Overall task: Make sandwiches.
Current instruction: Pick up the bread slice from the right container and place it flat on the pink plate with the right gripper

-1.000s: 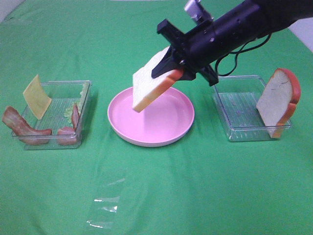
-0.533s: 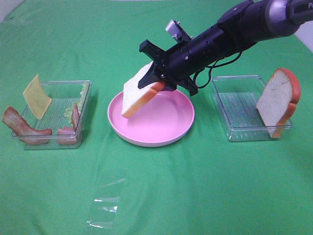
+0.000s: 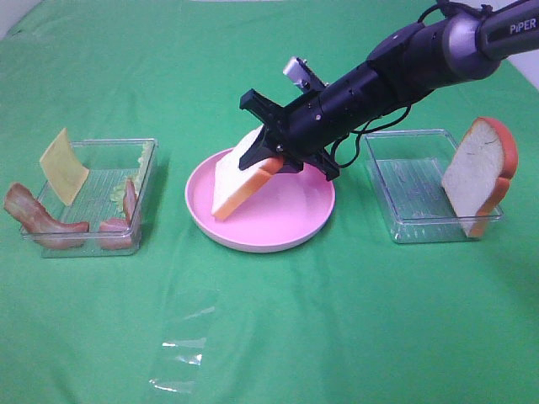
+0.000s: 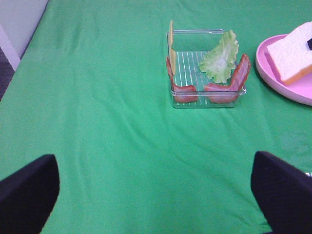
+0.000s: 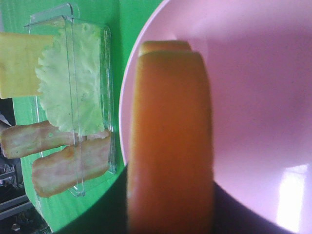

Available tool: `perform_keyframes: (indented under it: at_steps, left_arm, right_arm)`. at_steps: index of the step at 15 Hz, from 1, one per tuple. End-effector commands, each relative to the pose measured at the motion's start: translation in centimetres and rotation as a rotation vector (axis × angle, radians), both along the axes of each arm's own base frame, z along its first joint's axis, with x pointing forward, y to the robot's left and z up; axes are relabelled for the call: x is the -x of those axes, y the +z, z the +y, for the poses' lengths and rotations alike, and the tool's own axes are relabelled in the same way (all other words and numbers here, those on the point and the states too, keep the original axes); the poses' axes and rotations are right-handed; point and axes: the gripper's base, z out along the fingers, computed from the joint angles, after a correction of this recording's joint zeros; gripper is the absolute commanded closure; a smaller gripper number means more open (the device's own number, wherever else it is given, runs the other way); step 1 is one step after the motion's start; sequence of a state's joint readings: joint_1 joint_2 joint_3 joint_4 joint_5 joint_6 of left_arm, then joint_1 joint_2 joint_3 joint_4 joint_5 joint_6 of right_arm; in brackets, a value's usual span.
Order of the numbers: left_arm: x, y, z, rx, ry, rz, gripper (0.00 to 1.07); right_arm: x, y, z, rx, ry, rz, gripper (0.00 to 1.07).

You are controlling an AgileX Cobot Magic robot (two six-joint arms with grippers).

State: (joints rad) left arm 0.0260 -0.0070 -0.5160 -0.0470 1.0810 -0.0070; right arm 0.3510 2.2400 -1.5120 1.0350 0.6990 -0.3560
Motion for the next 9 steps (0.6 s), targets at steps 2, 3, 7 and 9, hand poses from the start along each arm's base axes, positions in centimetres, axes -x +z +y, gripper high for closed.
perform_keyframes:
  at_steps: [2, 3, 7, 9]
  left_arm:
    - [0.3, 0.0, -0.1, 0.005, -0.001, -0.022, 0.04]
    - [0.3, 0.0, -0.1, 0.005, -0.001, -0.022, 0.04]
    - [0.3, 0.0, -0.1, 0.005, -0.001, -0.022, 0.04]
    - [0.3, 0.0, -0.1, 0.005, -0.001, -0.022, 0.04]
  right_arm:
    - [0.1, 0.1, 0.2, -0.014, 0.015, 0.013, 0.84]
    - [0.2, 0.2, 0.2, -0.01, 0.015, 0.012, 0.77]
    - [0.4, 0.9, -0.1, 0.014, 0.068, -0.008, 0.18]
    - [0.6, 2.0, -0.6, 0.067, 0.106, -0.057, 0.16]
